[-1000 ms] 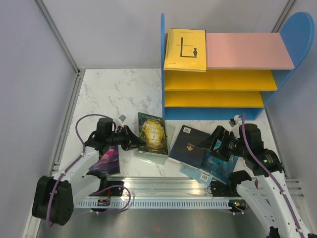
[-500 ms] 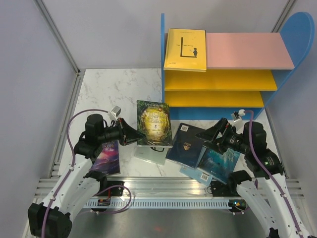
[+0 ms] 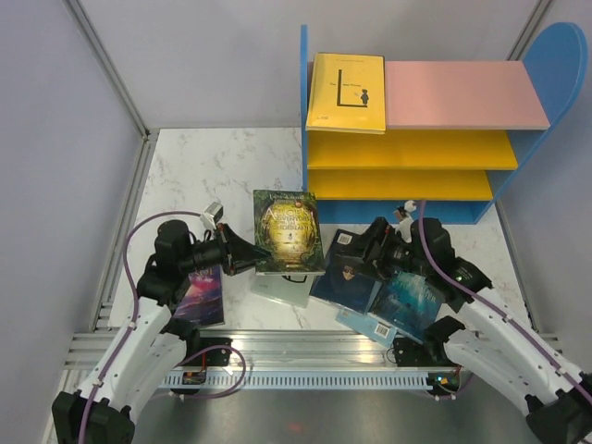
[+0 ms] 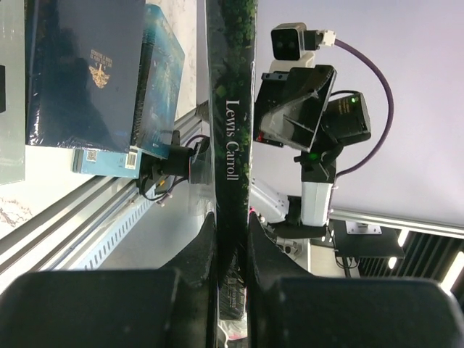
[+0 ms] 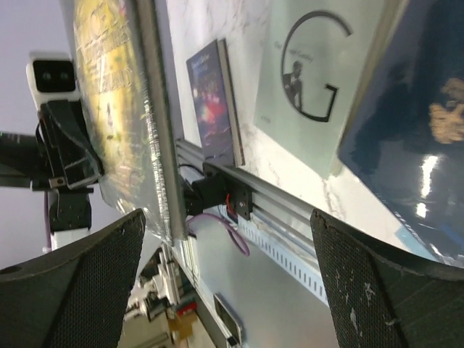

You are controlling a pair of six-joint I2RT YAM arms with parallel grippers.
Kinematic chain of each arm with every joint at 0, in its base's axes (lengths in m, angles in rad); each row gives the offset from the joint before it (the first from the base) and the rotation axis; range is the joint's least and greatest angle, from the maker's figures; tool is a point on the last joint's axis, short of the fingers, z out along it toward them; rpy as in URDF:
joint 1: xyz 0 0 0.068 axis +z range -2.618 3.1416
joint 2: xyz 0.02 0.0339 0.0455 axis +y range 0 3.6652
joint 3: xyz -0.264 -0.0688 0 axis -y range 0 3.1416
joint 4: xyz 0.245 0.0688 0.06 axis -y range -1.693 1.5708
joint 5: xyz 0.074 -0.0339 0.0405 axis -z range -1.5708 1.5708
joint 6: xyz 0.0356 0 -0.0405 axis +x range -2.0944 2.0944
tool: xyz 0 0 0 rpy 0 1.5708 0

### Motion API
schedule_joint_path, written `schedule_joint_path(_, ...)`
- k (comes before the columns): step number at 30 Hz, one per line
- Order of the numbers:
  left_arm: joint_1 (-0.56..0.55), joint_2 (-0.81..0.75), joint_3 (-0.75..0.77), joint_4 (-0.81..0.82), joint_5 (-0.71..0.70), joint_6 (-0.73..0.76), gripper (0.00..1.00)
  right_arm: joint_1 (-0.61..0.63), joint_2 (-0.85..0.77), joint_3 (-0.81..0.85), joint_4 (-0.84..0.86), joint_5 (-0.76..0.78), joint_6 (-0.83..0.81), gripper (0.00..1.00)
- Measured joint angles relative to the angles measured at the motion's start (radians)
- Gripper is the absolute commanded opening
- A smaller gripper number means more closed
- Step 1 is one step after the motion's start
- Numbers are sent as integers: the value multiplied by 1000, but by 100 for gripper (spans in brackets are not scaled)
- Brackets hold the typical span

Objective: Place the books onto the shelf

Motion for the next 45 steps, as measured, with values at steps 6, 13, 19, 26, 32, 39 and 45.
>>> schedule_joint_path(6,0,-19,-31,12,-3,-25,2,266,110,-18,262,150,116,98)
schedule_joint_path(13,0,-63,-77,60,-10,-70,2,457,196,-63,484,286,226,95)
schedule_joint_path(19,-1,-91,-122,90,-10,-109,2,526,249,-75,603,375,290,75)
schedule_joint_path(26,-1,-128,-142,133,-7,-152,2,543,145,-134,615,502,333,38)
schedule_joint_path(32,1,-116,-145,153,1,-159,6,543,125,-145,632,529,351,9)
schedule_joint_path(39,2,-89,-128,50,23,-74,55,555,135,-77,566,546,307,0)
schedule_joint_path(45,-5,-50,-26,-173,23,89,82,568,125,64,375,543,219,0)
